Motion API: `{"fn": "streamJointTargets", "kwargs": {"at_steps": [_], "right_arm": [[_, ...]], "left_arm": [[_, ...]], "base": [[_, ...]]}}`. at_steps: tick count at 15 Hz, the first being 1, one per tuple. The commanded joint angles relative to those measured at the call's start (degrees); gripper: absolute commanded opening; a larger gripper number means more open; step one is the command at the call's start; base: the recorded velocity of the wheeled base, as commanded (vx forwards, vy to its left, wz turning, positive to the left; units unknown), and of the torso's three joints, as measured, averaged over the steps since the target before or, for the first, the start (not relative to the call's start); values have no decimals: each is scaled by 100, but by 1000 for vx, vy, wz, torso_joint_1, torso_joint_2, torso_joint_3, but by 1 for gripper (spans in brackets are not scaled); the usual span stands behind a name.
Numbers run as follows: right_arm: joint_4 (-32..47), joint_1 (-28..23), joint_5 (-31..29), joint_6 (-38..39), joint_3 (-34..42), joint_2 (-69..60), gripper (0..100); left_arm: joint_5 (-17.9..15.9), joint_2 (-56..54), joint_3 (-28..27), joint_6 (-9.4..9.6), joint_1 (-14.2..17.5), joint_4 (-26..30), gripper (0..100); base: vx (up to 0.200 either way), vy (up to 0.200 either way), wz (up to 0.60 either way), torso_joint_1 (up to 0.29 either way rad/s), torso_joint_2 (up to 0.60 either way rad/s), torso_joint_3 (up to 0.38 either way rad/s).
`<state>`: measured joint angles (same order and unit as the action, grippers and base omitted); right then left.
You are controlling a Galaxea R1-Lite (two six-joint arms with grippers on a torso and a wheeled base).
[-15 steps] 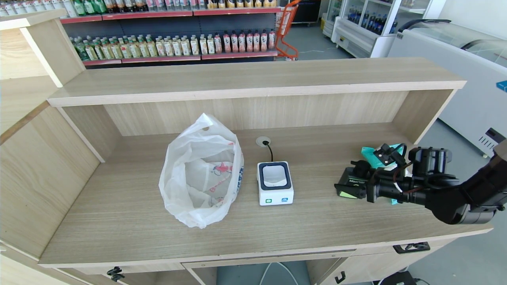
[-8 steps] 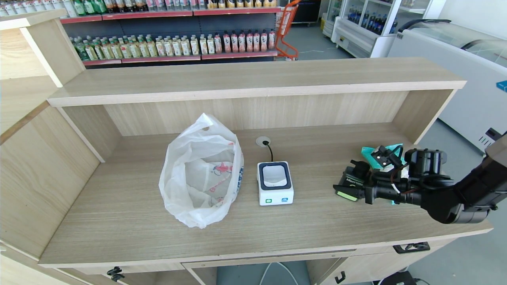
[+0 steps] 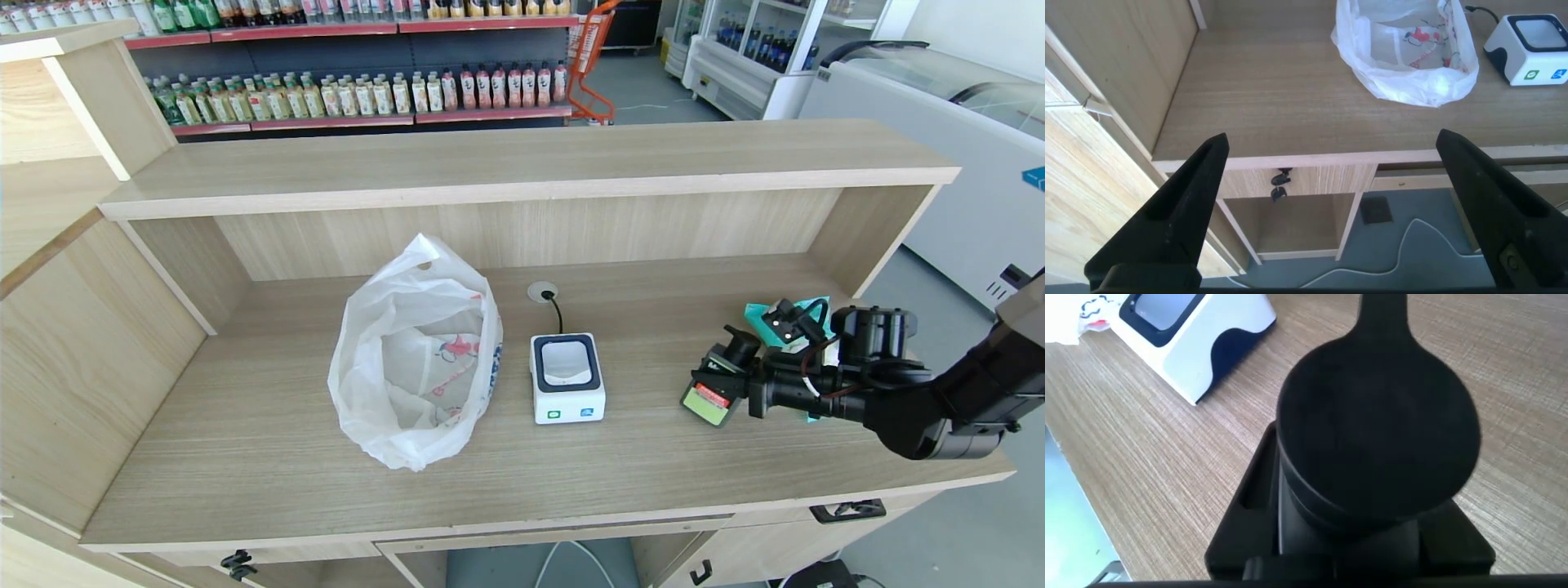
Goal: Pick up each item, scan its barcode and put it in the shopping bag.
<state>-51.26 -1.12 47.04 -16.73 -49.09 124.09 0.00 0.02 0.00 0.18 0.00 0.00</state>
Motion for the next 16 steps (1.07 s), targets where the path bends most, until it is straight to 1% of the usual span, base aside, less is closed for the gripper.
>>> {"fn": "streamJointTargets", "kwargs": {"at_steps": [1,3,5,6,8,9,11,12,13,14,16], "right_arm": [[90,-2,-240,47,31,-122,0],[521,-90,-275,134,-13,-447,0],[881,-116,-292,583,5,-851,0],[934,-116,-292,829,75,-1018,0],[925,-90,-512,1119,216,-1203,0],[934,-64,-565,1400,269,-1308,0],[978,112,-758,2288,321,-1642,0],[1030,393,-1250,3404,260,-1976,0],[1057,525,-1531,3931,198,-2108,0],[1224,613,-1707,4318,154,-2275,0],[1927,745,-1883,4828,-30,-2653,0]], "left_arm": [[0,-2,0,-1,0,0,100],[0,-2,0,-1,0,0,100],[0,-2,0,-1,0,0,100],[0,-2,0,-1,0,0,100],[0,-2,0,-1,0,0,100],[0,-2,0,-1,0,0,100],[0,-2,0,-1,0,0,100],[0,-2,0,-1,0,0,100],[0,-2,0,-1,0,0,100],[0,-2,0,-1,0,0,100],[0,-2,0,-1,0,0,100]], "base": [[0,0,0,0,0,0],[0,0,0,0,0,0],[0,0,0,0,0,0],[0,0,0,0,0,0],[0,0,0,0,0,0],[0,0,0,0,0,0],[0,0,0,0,0,0],[0,0,0,0,0,0],[0,0,0,0,0,0],[0,0,0,0,0,0],[0,0,0,0,0,0]]}}
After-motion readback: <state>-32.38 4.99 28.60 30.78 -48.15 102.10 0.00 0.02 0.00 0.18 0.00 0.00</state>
